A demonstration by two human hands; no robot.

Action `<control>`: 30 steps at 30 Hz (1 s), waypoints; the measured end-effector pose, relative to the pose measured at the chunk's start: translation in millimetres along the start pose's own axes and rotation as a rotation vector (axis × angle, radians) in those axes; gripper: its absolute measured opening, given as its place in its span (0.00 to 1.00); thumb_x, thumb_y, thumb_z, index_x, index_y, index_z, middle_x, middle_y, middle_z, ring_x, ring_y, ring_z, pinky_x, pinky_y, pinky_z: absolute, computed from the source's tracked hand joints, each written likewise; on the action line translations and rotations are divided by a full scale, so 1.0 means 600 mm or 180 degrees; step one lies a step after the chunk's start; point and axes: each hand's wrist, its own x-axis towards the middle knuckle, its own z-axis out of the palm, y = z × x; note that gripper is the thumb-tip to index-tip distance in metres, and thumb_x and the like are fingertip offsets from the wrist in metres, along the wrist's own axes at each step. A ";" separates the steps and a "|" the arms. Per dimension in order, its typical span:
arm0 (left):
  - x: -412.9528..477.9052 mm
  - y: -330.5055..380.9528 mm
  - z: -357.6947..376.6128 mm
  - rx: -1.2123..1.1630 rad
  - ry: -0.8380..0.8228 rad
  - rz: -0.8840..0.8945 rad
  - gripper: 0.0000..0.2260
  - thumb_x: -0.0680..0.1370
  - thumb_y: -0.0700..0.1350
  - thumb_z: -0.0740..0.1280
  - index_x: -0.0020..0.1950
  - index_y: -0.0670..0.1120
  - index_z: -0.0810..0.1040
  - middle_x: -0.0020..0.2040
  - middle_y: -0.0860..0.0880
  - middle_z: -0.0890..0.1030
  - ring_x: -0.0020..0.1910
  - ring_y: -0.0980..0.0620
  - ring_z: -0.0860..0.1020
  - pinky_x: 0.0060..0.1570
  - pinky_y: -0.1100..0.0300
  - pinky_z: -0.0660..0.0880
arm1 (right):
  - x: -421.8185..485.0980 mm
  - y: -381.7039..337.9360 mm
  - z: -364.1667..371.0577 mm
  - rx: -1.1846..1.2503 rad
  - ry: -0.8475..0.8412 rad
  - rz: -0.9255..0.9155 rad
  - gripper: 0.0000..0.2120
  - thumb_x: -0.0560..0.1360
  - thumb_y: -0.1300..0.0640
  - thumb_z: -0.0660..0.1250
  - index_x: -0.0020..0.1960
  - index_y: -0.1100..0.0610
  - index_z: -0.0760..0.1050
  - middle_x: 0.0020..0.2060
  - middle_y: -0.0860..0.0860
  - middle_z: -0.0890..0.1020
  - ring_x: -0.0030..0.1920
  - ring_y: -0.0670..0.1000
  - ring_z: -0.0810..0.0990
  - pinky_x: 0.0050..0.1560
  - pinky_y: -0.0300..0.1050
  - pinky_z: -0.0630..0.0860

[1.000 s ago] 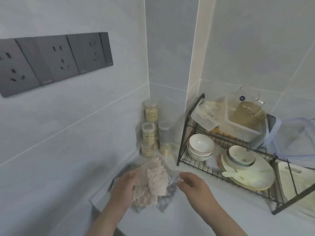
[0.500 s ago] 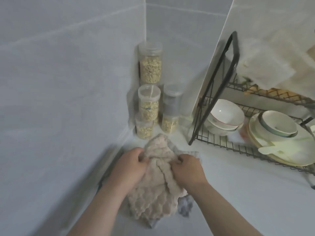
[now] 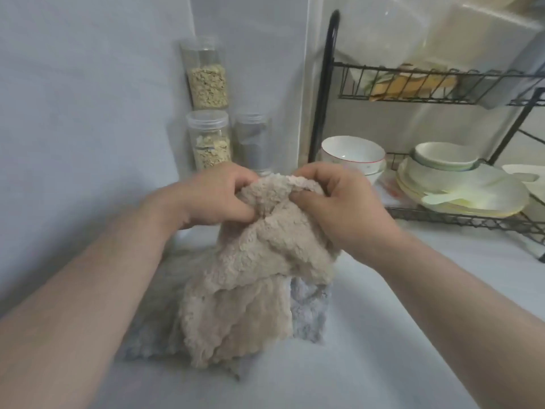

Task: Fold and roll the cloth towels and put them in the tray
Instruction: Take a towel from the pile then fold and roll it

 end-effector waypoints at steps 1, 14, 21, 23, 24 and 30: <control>-0.004 0.007 -0.004 0.0164 0.0097 -0.0005 0.07 0.66 0.38 0.76 0.42 0.43 0.82 0.37 0.48 0.84 0.35 0.57 0.80 0.36 0.57 0.76 | -0.007 0.000 -0.012 -0.0164 0.0151 -0.0042 0.06 0.72 0.58 0.72 0.39 0.48 0.79 0.33 0.40 0.82 0.33 0.36 0.78 0.33 0.28 0.72; -0.148 0.139 -0.005 0.1357 0.0770 0.0402 0.13 0.66 0.53 0.78 0.35 0.52 0.74 0.36 0.52 0.78 0.37 0.53 0.77 0.34 0.58 0.69 | -0.201 -0.107 -0.180 -0.2159 0.0609 -0.0234 0.04 0.74 0.52 0.70 0.45 0.52 0.80 0.36 0.44 0.80 0.39 0.47 0.78 0.36 0.36 0.72; -0.116 0.220 0.028 0.0856 0.0361 0.0590 0.11 0.76 0.43 0.60 0.33 0.44 0.69 0.33 0.49 0.70 0.32 0.52 0.67 0.34 0.56 0.63 | -0.246 -0.136 -0.294 -0.2428 0.0886 -0.0070 0.05 0.72 0.61 0.67 0.42 0.53 0.79 0.32 0.43 0.78 0.35 0.45 0.76 0.32 0.36 0.71; -0.082 0.239 0.036 0.1282 0.0584 0.0504 0.11 0.75 0.38 0.61 0.33 0.43 0.74 0.36 0.49 0.75 0.35 0.52 0.72 0.33 0.58 0.65 | -0.238 -0.126 -0.323 -0.2632 0.1080 0.0014 0.05 0.72 0.61 0.65 0.41 0.54 0.79 0.33 0.45 0.77 0.37 0.50 0.76 0.33 0.39 0.71; -0.066 0.250 0.039 0.1381 0.0701 0.0560 0.10 0.75 0.39 0.61 0.34 0.42 0.76 0.37 0.49 0.77 0.36 0.51 0.74 0.34 0.58 0.66 | -0.235 -0.121 -0.335 -0.2741 0.1170 0.0048 0.05 0.72 0.61 0.64 0.41 0.56 0.79 0.34 0.47 0.77 0.38 0.53 0.77 0.34 0.41 0.70; -0.046 0.304 0.050 0.1734 0.1520 0.1455 0.09 0.78 0.40 0.57 0.39 0.42 0.73 0.40 0.46 0.75 0.39 0.47 0.74 0.38 0.52 0.72 | -0.246 -0.130 -0.387 -0.2707 0.1624 -0.0087 0.05 0.74 0.61 0.65 0.46 0.60 0.80 0.40 0.54 0.80 0.43 0.55 0.76 0.38 0.44 0.67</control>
